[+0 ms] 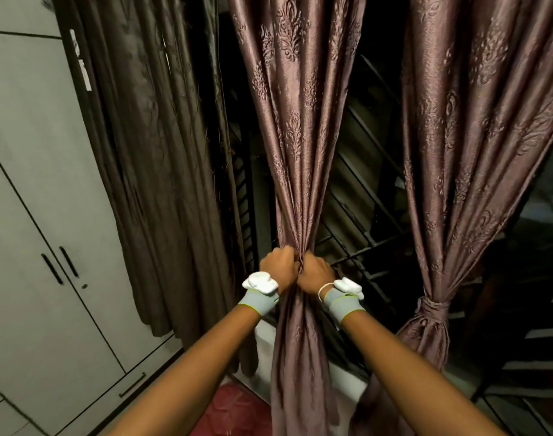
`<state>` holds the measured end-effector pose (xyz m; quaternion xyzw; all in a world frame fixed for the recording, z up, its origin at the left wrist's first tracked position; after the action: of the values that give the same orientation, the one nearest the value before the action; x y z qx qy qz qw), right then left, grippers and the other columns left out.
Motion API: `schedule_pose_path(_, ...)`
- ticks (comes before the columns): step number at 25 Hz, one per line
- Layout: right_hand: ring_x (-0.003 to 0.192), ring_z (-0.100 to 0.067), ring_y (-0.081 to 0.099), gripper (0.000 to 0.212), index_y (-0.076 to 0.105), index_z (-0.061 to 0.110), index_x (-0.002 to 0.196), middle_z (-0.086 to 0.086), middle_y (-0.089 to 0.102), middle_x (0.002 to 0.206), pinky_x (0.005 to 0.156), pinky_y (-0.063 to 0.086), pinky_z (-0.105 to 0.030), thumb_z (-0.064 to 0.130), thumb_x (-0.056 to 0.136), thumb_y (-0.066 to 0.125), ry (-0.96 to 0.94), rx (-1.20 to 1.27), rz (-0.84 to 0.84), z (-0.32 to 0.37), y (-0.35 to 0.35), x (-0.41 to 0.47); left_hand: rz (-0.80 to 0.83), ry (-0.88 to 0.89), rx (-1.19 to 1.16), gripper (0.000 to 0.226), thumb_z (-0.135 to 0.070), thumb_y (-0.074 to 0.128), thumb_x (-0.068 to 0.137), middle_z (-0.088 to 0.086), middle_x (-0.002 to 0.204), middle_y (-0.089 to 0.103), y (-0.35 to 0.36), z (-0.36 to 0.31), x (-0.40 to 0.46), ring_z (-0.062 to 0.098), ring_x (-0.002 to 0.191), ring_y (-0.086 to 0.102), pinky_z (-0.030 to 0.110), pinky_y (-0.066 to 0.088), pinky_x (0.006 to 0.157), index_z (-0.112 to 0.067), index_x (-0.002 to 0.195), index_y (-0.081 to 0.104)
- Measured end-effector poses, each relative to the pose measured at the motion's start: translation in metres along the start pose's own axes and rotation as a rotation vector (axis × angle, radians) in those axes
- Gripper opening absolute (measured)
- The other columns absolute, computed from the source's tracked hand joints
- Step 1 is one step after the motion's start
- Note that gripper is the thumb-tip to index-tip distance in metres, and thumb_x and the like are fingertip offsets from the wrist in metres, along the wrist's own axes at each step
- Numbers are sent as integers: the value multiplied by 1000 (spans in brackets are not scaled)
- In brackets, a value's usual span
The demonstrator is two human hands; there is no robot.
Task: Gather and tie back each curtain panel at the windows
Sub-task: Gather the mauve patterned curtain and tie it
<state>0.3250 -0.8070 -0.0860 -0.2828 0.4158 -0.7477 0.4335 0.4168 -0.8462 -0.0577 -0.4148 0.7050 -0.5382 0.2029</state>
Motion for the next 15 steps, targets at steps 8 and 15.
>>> schedule_pose_path(8,116,-44,52,35,50,3,110,-27,55,125,89,43,-42,33,94,56,30,-10,25,-22,-8,2,-85,-86,-486,56,-27,68,84,16,126,62,-12,35,36,31,118,57,37,45,99,-9,132,47)
schedule_pose_path(15,120,-43,50,38,49,4,116,-26,52,129,93,43,-40,34,94,56,78,23,27,-34,-14,3,-87,-76,-337,26,-43,68,79,3,87,72,-9,35,38,26,93,67,32,48,74,-18,87,66)
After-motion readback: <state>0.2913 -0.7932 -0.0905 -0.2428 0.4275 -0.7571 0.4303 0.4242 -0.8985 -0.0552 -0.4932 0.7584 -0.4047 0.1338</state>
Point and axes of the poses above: each hand's wrist, its own x-axis towards the middle knuckle, its own y-axis out of the palm, z = x × y, the point moved 8 cm from there along x, towards the middle knuckle
